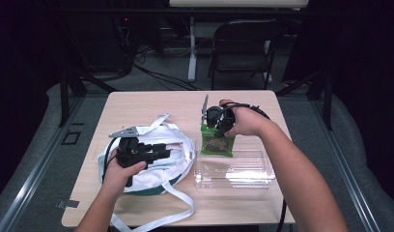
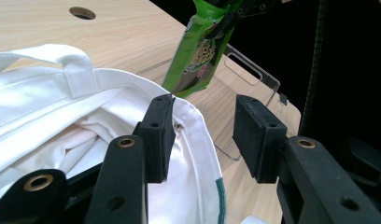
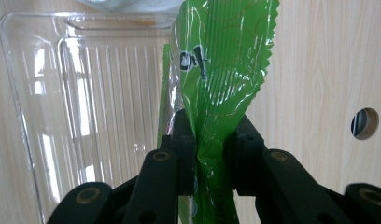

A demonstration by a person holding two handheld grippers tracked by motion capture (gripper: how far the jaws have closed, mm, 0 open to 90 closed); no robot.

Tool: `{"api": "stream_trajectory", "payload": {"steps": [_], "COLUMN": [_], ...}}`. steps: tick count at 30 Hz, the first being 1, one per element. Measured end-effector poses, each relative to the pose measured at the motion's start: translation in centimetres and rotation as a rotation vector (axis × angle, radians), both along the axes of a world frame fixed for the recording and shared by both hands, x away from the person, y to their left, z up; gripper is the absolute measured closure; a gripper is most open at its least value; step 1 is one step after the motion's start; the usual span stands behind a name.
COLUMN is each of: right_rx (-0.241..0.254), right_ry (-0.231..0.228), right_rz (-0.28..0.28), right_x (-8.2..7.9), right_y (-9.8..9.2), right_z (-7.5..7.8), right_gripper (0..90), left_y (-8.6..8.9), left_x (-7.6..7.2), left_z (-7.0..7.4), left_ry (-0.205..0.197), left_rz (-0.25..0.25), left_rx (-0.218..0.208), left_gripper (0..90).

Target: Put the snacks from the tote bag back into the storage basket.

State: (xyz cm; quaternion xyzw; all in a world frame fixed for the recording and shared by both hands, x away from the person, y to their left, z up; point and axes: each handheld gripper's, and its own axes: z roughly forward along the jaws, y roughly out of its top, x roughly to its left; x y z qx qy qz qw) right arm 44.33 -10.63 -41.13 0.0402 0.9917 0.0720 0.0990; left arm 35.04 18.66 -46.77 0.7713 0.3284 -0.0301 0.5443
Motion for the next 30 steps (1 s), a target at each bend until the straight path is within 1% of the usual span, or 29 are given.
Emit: {"api": "stream_trajectory", "payload": {"steps": [3,6,8,9,15,18,20,28,30], "right_rx": [0.009,-0.005,-0.01,-0.003,0.001,-0.006,-0.012,-0.022,-0.014], "right_ry": [0.003,-0.008,-0.01,-0.012,-0.021,-0.03,-0.036,-0.044,-0.042], "right_rz": [-0.002,0.004,0.01,0.014,0.028,0.036,0.042,0.071,0.068], "right_x": [0.2,0.6,0.7,0.9,1.2,1.4,1.4,1.6,1.7], "right_y": [0.1,0.4,0.5,0.6,1.0,1.2,1.3,1.5,1.4], "right_z": [-0.4,-1.1,-1.2,-1.4,-1.7,-2.0,-2.2,-3.1,-3.1], "right_gripper": [75.0,75.0,75.0,74.9,75.0,74.8,74.8,74.7,74.6], "left_y": [0.1,0.2,0.3,0.4,0.9,1.3,1.5,2.0,2.2], "left_x": [0.0,0.1,0.1,0.1,-0.1,-0.3,-0.4,-0.9,-0.9], "left_z": [0.0,0.0,0.0,0.0,0.1,0.2,0.2,0.1,0.1], "left_ry": [-0.002,-0.003,-0.002,-0.005,-0.005,-0.01,-0.008,-0.009,-0.008], "left_rz": [0.002,0.005,0.007,0.008,0.024,0.032,0.042,0.063,0.065], "left_rx": [0.001,-0.001,-0.002,-0.001,-0.009,-0.005,-0.009,-0.002,0.0], "left_gripper": [58.0,58.0,58.1,58.0,58.0,58.1,58.2,58.4,58.4]}}
